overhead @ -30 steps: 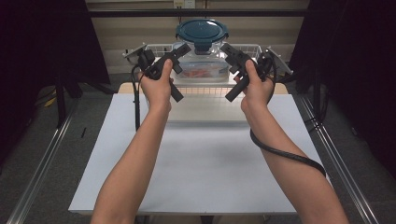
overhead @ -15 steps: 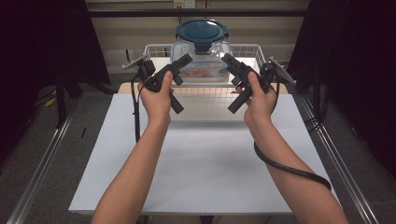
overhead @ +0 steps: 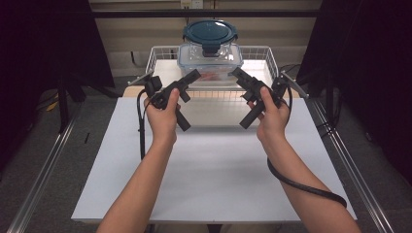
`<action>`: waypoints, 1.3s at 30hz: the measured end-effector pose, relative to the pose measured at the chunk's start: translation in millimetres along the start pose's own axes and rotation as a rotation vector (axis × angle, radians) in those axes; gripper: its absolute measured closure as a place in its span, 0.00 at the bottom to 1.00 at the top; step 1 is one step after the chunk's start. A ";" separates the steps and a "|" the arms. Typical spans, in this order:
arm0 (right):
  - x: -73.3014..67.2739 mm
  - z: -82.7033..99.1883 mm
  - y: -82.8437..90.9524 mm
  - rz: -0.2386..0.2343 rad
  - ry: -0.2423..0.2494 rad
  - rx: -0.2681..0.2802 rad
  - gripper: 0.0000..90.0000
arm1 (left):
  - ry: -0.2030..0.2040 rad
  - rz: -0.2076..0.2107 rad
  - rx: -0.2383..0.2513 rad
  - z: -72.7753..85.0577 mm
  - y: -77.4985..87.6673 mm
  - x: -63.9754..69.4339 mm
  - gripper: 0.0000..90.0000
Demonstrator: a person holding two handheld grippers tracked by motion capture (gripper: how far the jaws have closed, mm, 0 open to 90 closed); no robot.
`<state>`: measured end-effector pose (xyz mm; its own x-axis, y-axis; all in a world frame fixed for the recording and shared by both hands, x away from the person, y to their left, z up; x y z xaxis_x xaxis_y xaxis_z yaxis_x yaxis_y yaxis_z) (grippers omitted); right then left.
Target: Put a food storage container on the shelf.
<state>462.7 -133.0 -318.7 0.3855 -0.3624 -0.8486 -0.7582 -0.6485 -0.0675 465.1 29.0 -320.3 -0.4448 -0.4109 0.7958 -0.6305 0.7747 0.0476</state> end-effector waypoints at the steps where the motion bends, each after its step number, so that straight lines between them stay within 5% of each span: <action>1: 1.1 0.5 1.2 0.001 0.000 0.001 0.33 | -0.011 -0.002 -0.005 2.5 1.1 -1.9 0.10; 23: 20.6 32.8 26.1 -0.027 0.013 -0.063 0.28 | -0.008 -0.021 -0.027 38.6 22.2 -35.3 0.06; 39: 53.9 50.1 56.7 0.013 0.025 -0.094 0.27 | -0.006 -0.043 -0.059 61.8 39.3 -58.4 0.06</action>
<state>414.1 -155.8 -394.5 0.3898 -0.3869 -0.8357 -0.7110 -0.7031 -0.0061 426.9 53.7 -402.2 -0.4222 -0.4471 0.7886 -0.6106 0.7832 0.1173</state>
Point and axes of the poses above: each handheld gripper's, and its own axes: y roughly backward along the jaws, z roughly out of its underside, x roughly to its right, the point moved 10 cm from there along -y, roughly forward along the jaws, and after that the axes turned 4 degrees about -x, right-handed, at the moved point
